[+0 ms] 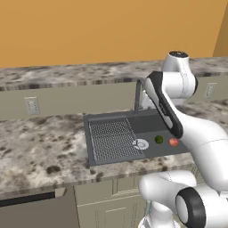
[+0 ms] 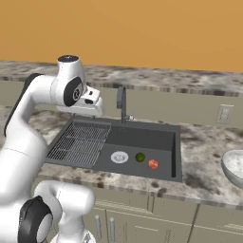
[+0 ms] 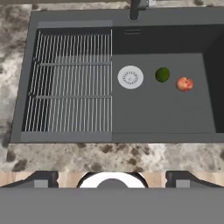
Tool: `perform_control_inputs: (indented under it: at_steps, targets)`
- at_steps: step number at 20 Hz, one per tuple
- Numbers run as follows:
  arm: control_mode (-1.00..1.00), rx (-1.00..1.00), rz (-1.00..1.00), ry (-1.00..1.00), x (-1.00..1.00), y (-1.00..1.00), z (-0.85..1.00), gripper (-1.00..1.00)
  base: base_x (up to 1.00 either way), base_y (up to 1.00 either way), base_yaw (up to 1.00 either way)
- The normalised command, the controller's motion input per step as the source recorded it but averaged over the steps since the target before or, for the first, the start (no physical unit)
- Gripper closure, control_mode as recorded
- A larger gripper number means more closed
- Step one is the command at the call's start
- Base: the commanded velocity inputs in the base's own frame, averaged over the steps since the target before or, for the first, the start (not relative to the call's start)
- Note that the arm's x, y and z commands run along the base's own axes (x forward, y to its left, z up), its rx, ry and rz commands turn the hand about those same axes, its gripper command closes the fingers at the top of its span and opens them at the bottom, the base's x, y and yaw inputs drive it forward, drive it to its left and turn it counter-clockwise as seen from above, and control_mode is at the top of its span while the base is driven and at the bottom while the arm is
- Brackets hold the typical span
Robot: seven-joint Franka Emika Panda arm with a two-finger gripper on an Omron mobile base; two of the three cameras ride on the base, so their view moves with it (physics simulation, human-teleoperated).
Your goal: Remove the lime and peach from the sink. Then move the bowl and cup from the counter to the sink for washing.
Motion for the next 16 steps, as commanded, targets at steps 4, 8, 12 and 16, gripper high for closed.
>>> perform_control_inputs:
  at_steps: [4, 8, 12, 16]
  targets:
    - [-1.0, 0.02, 0.0, -0.04, -0.26, -0.22, 0.0, -1.0, 0.0, 0.0, 0.0]
    - [-1.0, 0.07, 0.0, 0.0, -0.25, -0.29, 0.0, -1.0, 0.0, 0.0, 0.0]
    - [-1.0, 0.1, 0.0, -0.06, -0.27, -0.35, 0.0, -1.0, 0.0, 0.0, 0.0]
    - [-1.0, 0.09, 0.0, -0.09, -0.24, -0.38, 0.0, -1.0, 0.0, 0.0, 0.0]
